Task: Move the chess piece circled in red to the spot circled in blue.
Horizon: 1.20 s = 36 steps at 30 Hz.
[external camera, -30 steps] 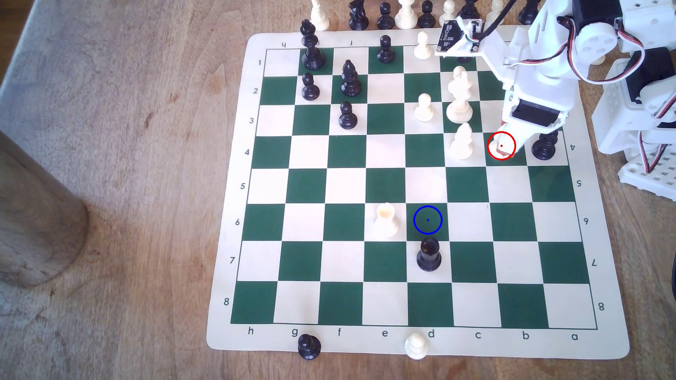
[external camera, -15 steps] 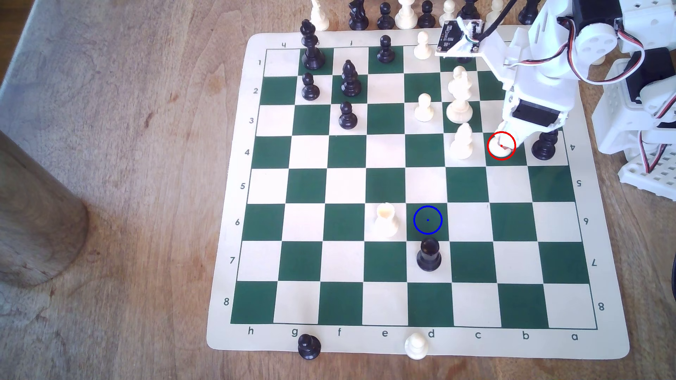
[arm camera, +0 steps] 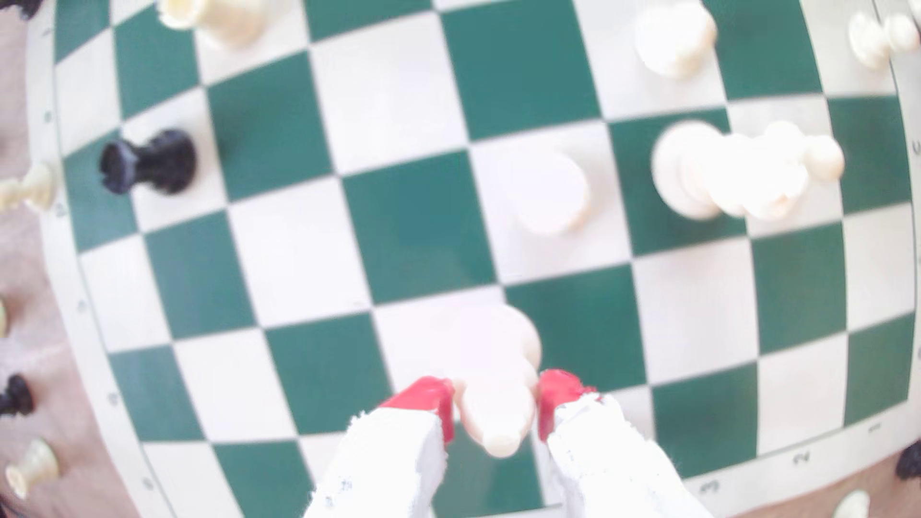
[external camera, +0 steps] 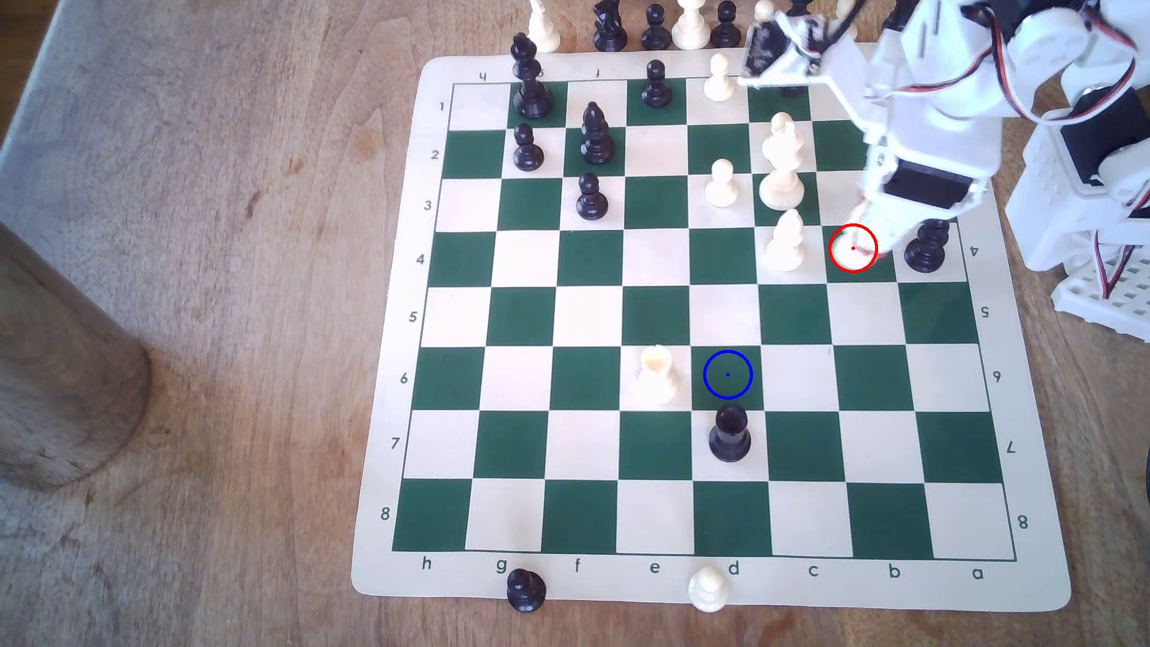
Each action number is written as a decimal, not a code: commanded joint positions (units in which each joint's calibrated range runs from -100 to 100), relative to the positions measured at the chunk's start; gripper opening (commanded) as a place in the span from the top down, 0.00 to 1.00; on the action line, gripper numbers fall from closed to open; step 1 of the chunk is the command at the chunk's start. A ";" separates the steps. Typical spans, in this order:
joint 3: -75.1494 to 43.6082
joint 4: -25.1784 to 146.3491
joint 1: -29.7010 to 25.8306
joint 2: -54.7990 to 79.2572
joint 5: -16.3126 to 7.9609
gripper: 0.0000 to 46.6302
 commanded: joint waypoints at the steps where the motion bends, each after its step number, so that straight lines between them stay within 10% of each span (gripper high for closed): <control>1: -14.29 -0.07 -3.97 6.87 -0.88 1.00; 36: -31.70 -14.97 -10.62 41.75 -1.47 1.00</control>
